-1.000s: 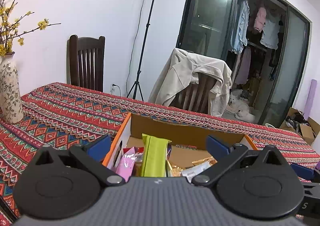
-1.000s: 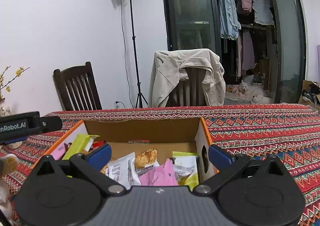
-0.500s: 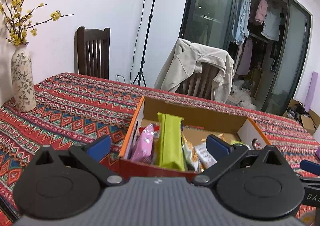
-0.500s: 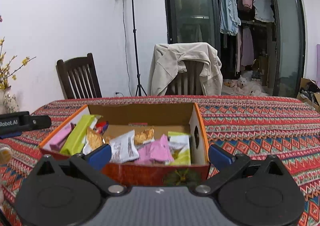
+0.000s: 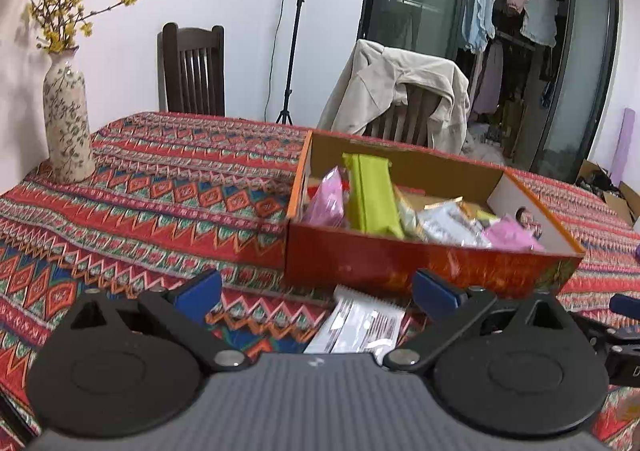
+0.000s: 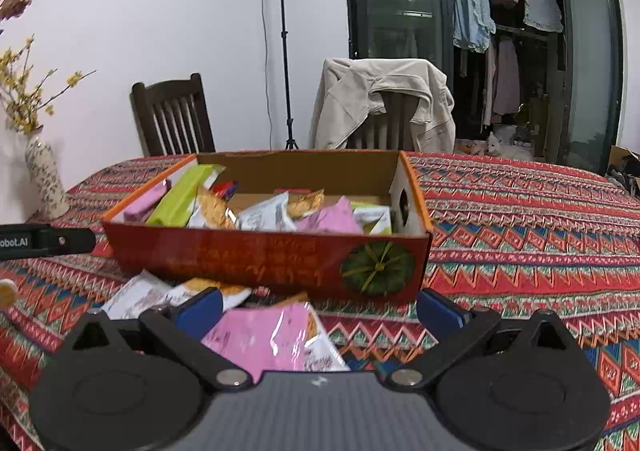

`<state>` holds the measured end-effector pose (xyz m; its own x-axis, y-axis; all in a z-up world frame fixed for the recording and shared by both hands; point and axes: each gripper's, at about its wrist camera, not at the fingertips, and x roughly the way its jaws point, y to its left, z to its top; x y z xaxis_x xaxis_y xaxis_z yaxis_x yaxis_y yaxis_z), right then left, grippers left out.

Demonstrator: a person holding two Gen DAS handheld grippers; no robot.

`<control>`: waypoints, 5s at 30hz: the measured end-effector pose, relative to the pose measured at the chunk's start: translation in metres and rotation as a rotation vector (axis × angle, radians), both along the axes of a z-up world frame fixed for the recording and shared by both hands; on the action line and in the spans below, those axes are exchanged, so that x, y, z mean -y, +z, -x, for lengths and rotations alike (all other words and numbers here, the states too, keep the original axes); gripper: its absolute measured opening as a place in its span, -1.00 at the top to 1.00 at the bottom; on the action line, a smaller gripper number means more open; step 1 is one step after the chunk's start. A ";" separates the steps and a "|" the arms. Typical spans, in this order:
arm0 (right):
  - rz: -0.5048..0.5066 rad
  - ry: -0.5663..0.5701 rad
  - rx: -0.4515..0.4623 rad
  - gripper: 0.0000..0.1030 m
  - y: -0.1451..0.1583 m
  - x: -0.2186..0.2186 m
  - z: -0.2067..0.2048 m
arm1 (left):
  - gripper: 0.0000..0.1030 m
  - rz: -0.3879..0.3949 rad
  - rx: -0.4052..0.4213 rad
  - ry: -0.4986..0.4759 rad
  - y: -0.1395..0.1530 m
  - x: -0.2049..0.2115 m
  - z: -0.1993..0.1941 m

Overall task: Organize snacks
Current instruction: 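Withdraw both tools from the box toward the snacks beside it, then grasp a pink packet with the right tool while the left tool grasps a white packet, then carry the pink packet and white packet into the orange box and open both tools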

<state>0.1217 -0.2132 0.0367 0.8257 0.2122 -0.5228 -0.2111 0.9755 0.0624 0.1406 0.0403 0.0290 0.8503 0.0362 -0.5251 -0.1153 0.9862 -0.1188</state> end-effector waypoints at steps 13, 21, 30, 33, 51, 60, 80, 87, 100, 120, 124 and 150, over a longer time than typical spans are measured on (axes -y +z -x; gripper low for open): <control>0.020 0.028 -0.052 -1.00 -0.018 -0.010 0.001 | -1.00 -0.030 0.010 -0.033 -0.026 -0.001 0.009; 0.082 0.053 -0.070 -1.00 -0.025 -0.024 0.000 | -1.00 0.016 0.006 -0.009 -0.027 -0.012 0.009; 0.180 0.086 -0.081 -0.98 -0.021 -0.056 -0.009 | -1.00 0.039 0.006 -0.008 -0.027 -0.016 0.011; 0.186 0.073 -0.100 -0.98 -0.024 -0.063 -0.016 | -1.00 0.044 0.006 -0.008 -0.027 -0.017 0.011; 0.181 0.120 -0.076 -0.24 -0.032 -0.056 -0.001 | -1.00 0.078 -0.003 0.016 -0.028 -0.023 0.010; 0.097 0.051 -0.007 -0.23 -0.012 -0.020 0.003 | -1.00 0.081 -0.020 0.030 -0.031 -0.024 0.007; -0.053 -0.003 0.018 -0.23 -0.019 0.015 -0.009 | -1.00 -0.028 -0.115 0.044 -0.025 -0.006 -0.015; -0.068 -0.016 0.026 -0.23 -0.019 0.020 -0.006 | -1.00 -0.077 -0.180 0.014 -0.032 0.010 -0.037; -0.055 -0.008 0.023 -0.24 -0.022 0.015 -0.006 | -1.00 -0.101 -0.207 -0.050 -0.057 0.027 -0.044; -0.023 -0.003 0.033 -0.24 -0.026 0.010 -0.004 | 0.05 -0.070 -0.151 -0.067 -0.048 0.022 -0.032; -0.018 0.000 0.050 -0.24 -0.026 0.009 -0.002 | 0.10 -0.051 -0.135 -0.078 -0.046 0.021 -0.029; -0.037 0.022 0.200 -0.24 0.033 0.005 0.005 | 0.11 -0.025 0.108 -0.121 0.036 0.037 0.002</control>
